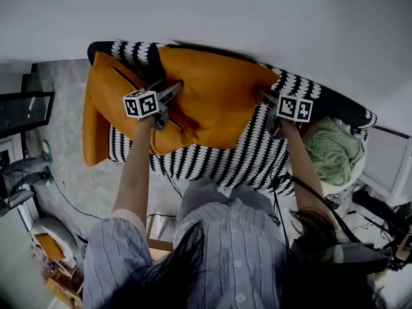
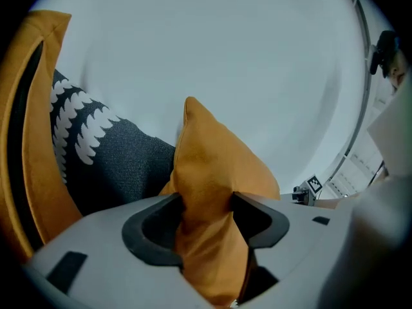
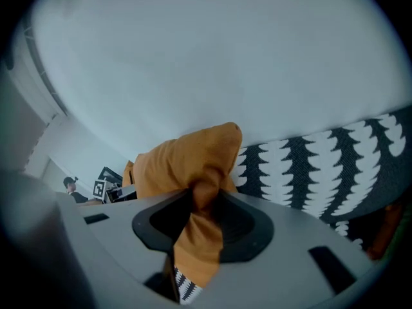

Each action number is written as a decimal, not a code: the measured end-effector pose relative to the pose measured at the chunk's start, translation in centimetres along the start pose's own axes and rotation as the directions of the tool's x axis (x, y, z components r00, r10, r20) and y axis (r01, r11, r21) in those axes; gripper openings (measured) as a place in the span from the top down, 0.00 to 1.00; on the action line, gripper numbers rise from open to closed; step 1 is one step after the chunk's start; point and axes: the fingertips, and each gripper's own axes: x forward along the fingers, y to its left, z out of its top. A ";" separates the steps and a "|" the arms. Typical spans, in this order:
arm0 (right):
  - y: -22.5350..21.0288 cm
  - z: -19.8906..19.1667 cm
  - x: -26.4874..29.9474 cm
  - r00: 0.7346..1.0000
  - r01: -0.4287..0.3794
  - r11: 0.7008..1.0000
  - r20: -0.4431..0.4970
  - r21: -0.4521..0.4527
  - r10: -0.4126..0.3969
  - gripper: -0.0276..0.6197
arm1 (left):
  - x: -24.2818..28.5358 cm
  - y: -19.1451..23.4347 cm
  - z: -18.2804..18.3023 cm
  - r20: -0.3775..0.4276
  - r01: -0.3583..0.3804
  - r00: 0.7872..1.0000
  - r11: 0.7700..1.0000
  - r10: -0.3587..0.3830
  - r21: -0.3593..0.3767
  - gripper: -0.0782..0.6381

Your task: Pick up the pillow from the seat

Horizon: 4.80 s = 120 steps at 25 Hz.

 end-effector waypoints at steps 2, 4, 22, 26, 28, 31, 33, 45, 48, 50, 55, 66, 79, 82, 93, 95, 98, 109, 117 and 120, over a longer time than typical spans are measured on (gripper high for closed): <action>0.2 -0.5 -0.6 1.000 0.002 1.000 0.013 0.008 -0.002 0.75 | -0.3 -0.5 -0.1 0.009 0.006 1.000 1.000 -0.006 0.007 0.53; 0.3 -0.9 -1.1 1.000 0.005 1.000 0.023 0.012 -0.005 0.76 | -0.6 -1.0 -0.2 0.010 0.008 1.000 1.000 -0.008 0.018 0.54; 3.1 -6.0 -8.7 0.990 -0.014 1.000 0.137 -0.002 0.014 0.77 | -5.9 -7.0 -2.4 0.088 0.010 0.996 0.998 -0.016 0.064 0.56; 3.4 -7.2 -11.3 0.986 -0.001 1.000 0.164 -0.002 0.001 0.77 | -6.4 -9.6 -2.6 0.106 0.010 0.994 0.996 -0.020 0.088 0.57; 3.7 -7.9 -12.8 0.986 0.011 1.000 0.168 -0.020 -0.008 0.77 | -6.8 -11.1 -2.7 0.116 0.014 0.993 0.995 -0.026 0.103 0.57; 4.2 -9.0 -15.2 0.984 0.031 0.999 0.178 -0.025 -0.026 0.77 | -7.6 -13.3 -3.1 0.132 0.019 0.991 0.993 -0.035 0.118 0.58; 4.4 -9.2 -16.5 0.980 0.037 0.999 0.194 -0.025 -0.031 0.77 | -7.9 -14.5 -3.1 0.136 0.021 0.990 0.991 -0.039 0.132 0.58; 6.8 -3.5 -23.7 0.932 0.101 0.975 0.362 -0.197 -0.023 0.78 | -9.0 -20.8 -2.7 0.221 0.016 0.974 0.987 -0.051 0.157 0.59; 8.2 -1.5 -26.1 0.910 0.132 0.959 0.413 -0.252 -0.017 0.78 | -9.6 -22.9 -1.8 0.258 0.030 0.963 0.984 -0.075 0.175 0.60; 9.0 -0.2 -27.8 0.895 0.136 0.954 0.447 -0.267 -0.003 0.78 | -10.3 -24.8 -0.8 0.303 0.050 0.947 0.982 -0.104 0.183 0.60; 10.8 1.3 -31.1 0.871 0.119 0.947 0.490 -0.297 0.044 0.78 | -12.2 -28.2 0.8 0.377 0.056 0.917 0.978 -0.131 0.203 0.60; 12.8 0.7 -34.9 0.855 0.095 0.910 0.501 -0.405 0.134 0.78 | -16.5 -32.5 -1.7 0.454 -0.014 0.887 0.976 -0.087 0.215 0.61; 15.4 1.2 -40.5 0.807 0.074 0.868 0.542 -0.490 0.237 0.78 | -21.1 -38.9 -2.4 0.576 -0.039 0.810 0.969 -0.112 0.244 0.61; 14.6 0.8 -41.7 0.797 0.057 0.870 0.547 -0.489 0.255 0.78 | -21.5 -40.6 -3.0 0.605 -0.038 0.786 0.966 -0.129 0.256 0.61; 16.3 -3.2 -39.3 0.833 -0.107 0.866 0.432 -0.488 0.346 0.79 | -27.3 -39.6 -8.1 0.683 -0.099 0.730 0.990 0.006 0.097 0.63; 17.0 -4.1 -38.4 0.841 -0.133 0.860 0.404 -0.492 0.361 0.79 | -28.5 -39.0 -9.4 0.688 -0.122 0.725 0.989 0.034 0.079 0.64; 18.3 -5.3 -37.0 0.849 -0.167 0.847 0.363 -0.504 0.383 0.79 | -30.5 -38.3 -11.0 0.694 -0.169 0.715 0.984 0.085 0.054 0.64; 24.1 -10.0 -33.0 0.864 -0.251 0.813 0.257 -0.525 0.433 0.79 | -38.3 -35.5 -14.0 0.737 -0.258 0.651 0.966 0.182 -0.010 0.65; 29.6 -15.1 -31.1 0.873 -0.245 0.806 0.239 -0.538 0.425 0.79 | -44.8 -32.2 -16.9 0.743 -0.253 0.642 0.967 0.190 -0.029 0.65; 31.8 -17.3 -30.2 0.880 -0.238 0.809 0.234 -0.538 0.414 0.79 | -47.6 -30.9 -17.6 0.738 -0.251 0.647 0.968 0.191 -0.031 0.65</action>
